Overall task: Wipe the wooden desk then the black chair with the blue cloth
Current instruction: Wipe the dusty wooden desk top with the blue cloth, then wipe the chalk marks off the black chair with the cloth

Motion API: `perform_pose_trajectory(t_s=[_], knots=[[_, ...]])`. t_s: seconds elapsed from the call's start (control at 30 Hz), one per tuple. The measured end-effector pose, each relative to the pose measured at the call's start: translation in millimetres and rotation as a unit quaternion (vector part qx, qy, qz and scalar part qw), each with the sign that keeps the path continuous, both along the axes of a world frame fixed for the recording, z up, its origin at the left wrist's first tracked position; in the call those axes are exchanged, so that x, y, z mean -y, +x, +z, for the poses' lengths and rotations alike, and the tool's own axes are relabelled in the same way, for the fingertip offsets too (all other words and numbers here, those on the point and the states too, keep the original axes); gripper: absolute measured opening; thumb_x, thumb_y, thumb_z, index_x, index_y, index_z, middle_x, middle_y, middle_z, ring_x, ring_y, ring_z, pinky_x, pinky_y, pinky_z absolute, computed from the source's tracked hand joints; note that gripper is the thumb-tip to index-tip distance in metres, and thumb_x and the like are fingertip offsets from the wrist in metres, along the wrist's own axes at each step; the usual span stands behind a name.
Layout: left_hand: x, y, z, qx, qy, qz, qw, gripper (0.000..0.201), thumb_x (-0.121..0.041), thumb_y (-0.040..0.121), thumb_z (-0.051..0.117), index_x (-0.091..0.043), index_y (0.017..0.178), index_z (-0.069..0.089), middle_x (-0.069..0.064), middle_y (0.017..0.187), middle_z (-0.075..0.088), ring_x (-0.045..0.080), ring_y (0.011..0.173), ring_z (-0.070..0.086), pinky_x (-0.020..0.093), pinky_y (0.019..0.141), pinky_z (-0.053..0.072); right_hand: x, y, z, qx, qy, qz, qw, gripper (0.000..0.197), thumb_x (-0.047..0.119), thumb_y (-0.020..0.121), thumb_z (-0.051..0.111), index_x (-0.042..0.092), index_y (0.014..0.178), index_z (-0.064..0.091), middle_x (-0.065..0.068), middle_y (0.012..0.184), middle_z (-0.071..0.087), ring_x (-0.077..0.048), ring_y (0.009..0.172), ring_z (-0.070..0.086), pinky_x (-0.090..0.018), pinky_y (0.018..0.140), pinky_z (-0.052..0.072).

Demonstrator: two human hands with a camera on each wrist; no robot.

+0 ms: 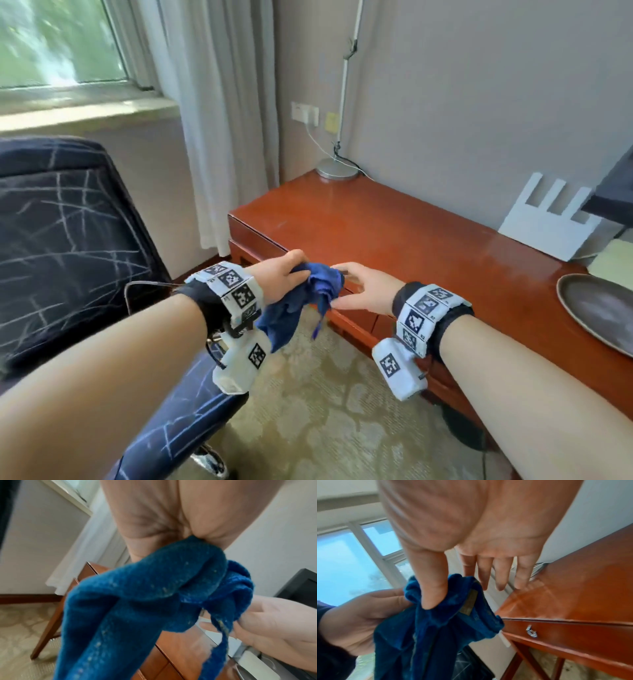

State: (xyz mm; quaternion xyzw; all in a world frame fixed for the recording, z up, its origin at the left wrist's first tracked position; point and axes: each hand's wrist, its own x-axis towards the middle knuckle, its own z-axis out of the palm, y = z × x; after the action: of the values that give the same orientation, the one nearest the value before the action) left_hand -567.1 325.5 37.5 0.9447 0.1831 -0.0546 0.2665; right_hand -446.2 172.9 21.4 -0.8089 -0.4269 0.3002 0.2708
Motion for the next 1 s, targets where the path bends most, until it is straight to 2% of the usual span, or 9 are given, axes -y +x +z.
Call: perform_pose_trajectory(t_s=[0.1, 0.23, 0.33, 0.47, 0.57, 0.63, 0.77, 0.87, 1.0], knots=[[-3.2, -45.8, 12.4, 0.035, 0.005, 0.029, 0.999, 0.024, -0.021, 0.100, 0.041, -0.007, 0.117, 0.049, 0.005, 0.103, 0.052, 0.020, 0.093, 0.049, 0.023, 0.075, 0.032, -19.8, -31.5, 3.2, 0.000, 0.038, 0.031, 0.999, 0.031, 0.011, 0.083, 0.069, 0.013, 0.108, 0.050, -0.003, 0.101, 0.061, -0.013, 0.094, 0.057, -0.011, 0.074, 0.043], [-15.6, -111.1, 19.1, 0.038, 0.034, 0.103, 0.993, 0.028, -0.021, 0.100, 0.040, -0.006, 0.122, 0.049, 0.010, 0.119, 0.045, 0.023, 0.110, 0.047, 0.024, 0.091, 0.031, -49.6, -73.6, 3.3, 0.006, 0.081, 0.065, 0.995, 0.018, 0.011, 0.087, 0.063, 0.023, 0.085, 0.049, -0.008, 0.094, 0.064, -0.020, 0.091, 0.059, -0.030, 0.083, 0.044], [-29.3, -156.8, 19.8, 0.028, 0.026, 0.171, 0.985, 0.028, -0.021, 0.101, 0.036, -0.006, 0.122, 0.048, 0.011, 0.122, 0.052, 0.024, 0.111, 0.050, 0.024, 0.082, 0.032, -76.6, -110.2, 10.3, -0.033, 0.127, 0.066, 0.989, 0.012, 0.009, 0.090, 0.059, 0.016, 0.097, 0.052, -0.012, 0.102, 0.066, -0.019, 0.092, 0.060, -0.028, 0.080, 0.045], [-54.9, -207.1, 14.7, 0.034, -0.012, 0.251, 0.967, 0.029, -0.019, 0.101, 0.035, -0.009, 0.126, 0.046, 0.013, 0.121, 0.056, 0.025, 0.109, 0.053, 0.024, 0.081, 0.036, -122.2, -155.0, 12.7, -0.034, 0.149, 0.087, 0.984, 0.015, 0.010, 0.092, 0.055, 0.016, 0.105, 0.054, -0.014, 0.111, 0.065, -0.026, 0.108, 0.060, -0.041, 0.100, 0.042], [-82.9, -239.2, 5.1, 0.054, -0.079, 0.284, 0.954, 0.025, -0.020, 0.098, 0.038, -0.017, 0.122, 0.045, 0.013, 0.118, 0.059, 0.028, 0.105, 0.058, 0.037, 0.091, 0.048, -156.1, -184.6, 12.4, -0.008, 0.137, 0.105, 0.985, 0.019, 0.012, 0.092, 0.054, 0.012, 0.112, 0.056, -0.011, 0.114, 0.063, -0.026, 0.110, 0.058, -0.042, 0.102, 0.041], [-100.8, -260.6, 4.0, 0.089, -0.161, 0.305, 0.935, 0.020, -0.019, 0.096, 0.040, -0.022, 0.116, 0.046, 0.013, 0.112, 0.059, 0.027, 0.100, 0.060, 0.045, 0.088, 0.052, -177.7, -205.6, 16.8, 0.002, 0.130, 0.110, 0.985, 0.018, 0.012, 0.093, 0.053, 0.012, 0.111, 0.056, -0.010, 0.113, 0.064, -0.025, 0.109, 0.059, -0.041, 0.102, 0.041], [-134.0, -294.1, 3.8, 0.133, -0.267, 0.311, 0.903, 0.030, -0.041, 0.100, 0.034, -0.020, 0.116, 0.047, 0.008, 0.116, 0.058, 0.023, 0.105, 0.060, 0.037, 0.090, 0.052, -216.3, -242.4, 27.3, 0.057, 0.104, 0.145, 0.982, 0.021, 0.013, 0.094, 0.053, 0.009, 0.114, 0.058, -0.002, 0.108, 0.062, -0.014, 0.098, 0.055, -0.018, 0.088, 0.039], [-158.3, -310.9, 3.6, 0.096, -0.190, 0.272, 0.938, 0.032, -0.047, 0.095, 0.043, -0.024, 0.117, 0.045, 0.000, 0.117, 0.059, 0.018, 0.107, 0.058, 0.035, 0.095, 0.048, -235.3, -267.3, 34.8, 0.101, 0.094, 0.175, 0.975, 0.022, 0.018, 0.093, 0.056, 0.012, 0.113, 0.060, 0.002, 0.092, 0.060, -0.011, 0.086, 0.052, -0.012, 0.068, 0.036], [-173.4, -317.2, 5.7, 0.011, -0.051, 0.208, 0.977, 0.043, -0.042, 0.091, 0.054, -0.020, 0.127, 0.043, -0.004, 0.120, 0.059, 0.013, 0.108, 0.057, 0.028, 0.093, 0.045, -251.9, -285.0, 37.8, 0.117, 0.069, 0.189, 0.972, 0.020, 0.022, 0.092, 0.057, 0.017, 0.111, 0.057, 0.011, 0.077, 0.053, -0.011, 0.079, 0.052, -0.020, 0.066, 0.038]])
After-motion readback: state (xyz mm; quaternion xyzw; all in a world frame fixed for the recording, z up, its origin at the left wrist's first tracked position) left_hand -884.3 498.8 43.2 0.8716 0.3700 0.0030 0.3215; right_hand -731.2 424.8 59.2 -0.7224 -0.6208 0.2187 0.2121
